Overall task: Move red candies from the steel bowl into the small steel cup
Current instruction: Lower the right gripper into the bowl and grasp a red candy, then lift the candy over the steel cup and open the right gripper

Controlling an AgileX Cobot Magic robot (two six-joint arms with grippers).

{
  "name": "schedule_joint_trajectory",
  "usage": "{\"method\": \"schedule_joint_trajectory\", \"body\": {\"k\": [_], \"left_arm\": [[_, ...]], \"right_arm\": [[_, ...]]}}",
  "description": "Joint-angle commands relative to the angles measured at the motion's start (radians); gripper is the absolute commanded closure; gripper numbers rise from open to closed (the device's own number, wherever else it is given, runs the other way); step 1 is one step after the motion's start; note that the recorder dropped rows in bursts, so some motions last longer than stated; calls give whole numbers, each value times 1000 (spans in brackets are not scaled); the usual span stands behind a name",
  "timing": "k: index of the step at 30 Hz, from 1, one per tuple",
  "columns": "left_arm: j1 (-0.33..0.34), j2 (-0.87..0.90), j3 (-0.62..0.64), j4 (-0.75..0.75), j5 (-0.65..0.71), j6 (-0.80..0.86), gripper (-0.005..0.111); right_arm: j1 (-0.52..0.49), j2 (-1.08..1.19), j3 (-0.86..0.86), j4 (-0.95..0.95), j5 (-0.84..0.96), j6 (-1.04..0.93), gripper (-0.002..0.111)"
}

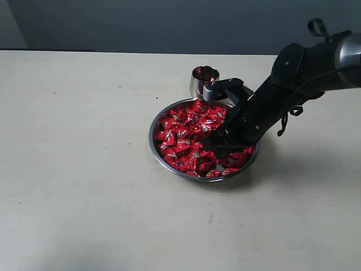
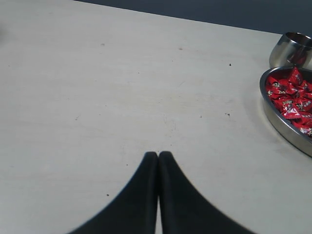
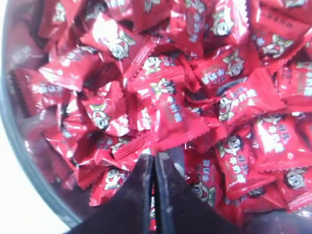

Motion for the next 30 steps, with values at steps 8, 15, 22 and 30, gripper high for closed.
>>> {"method": "schedule_joint_trajectory", "body": {"k": [8, 15, 22, 30], "left_arm": [[3, -4, 0, 0, -5, -2, 106], [3, -4, 0, 0, -5, -2, 106], [3, -4, 0, 0, -5, -2, 106], [3, -4, 0, 0, -5, -2, 106]], "right_arm": [[-43, -209, -8, -100, -50, 88, 108], [-110, -85, -187, -89, -79, 88, 108], [-121, 163, -514, -92, -52, 88, 108], [-121, 386, -809, -64, 70, 88, 102]]}}
